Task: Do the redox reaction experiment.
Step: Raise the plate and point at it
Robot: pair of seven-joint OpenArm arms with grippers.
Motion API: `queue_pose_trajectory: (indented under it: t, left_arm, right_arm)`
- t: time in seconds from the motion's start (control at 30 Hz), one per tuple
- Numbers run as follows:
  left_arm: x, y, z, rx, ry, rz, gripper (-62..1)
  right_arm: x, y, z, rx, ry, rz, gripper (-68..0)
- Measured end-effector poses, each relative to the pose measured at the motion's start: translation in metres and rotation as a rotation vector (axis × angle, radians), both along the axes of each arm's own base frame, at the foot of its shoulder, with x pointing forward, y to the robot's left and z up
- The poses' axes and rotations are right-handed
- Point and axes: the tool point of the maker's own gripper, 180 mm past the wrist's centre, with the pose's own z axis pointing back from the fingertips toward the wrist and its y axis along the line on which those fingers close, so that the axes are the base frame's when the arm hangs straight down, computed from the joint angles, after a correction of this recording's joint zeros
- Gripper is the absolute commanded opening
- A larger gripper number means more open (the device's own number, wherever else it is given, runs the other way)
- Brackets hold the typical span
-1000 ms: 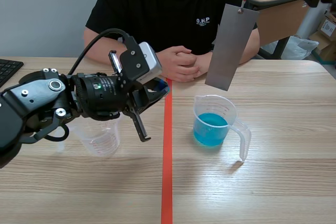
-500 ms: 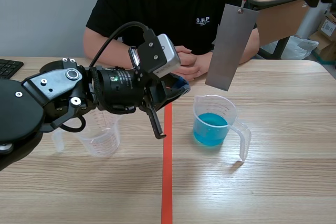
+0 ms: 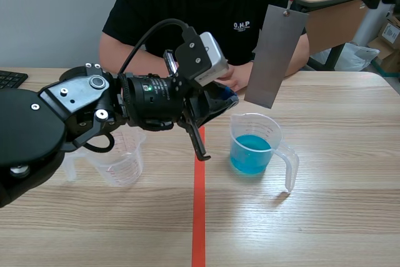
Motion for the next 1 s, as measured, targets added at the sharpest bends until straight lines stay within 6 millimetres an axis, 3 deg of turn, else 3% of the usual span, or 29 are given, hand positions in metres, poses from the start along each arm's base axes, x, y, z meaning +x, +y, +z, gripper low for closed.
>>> queue_pose_trajectory:
  t: [1.0]
  left_arm:
    - [0.0038,0.002,0.0003,0.003,-0.009,0.022,-56.5]
  right_arm:
    - [0.0,0.0,0.0,0.0,0.0,0.0,-66.0]
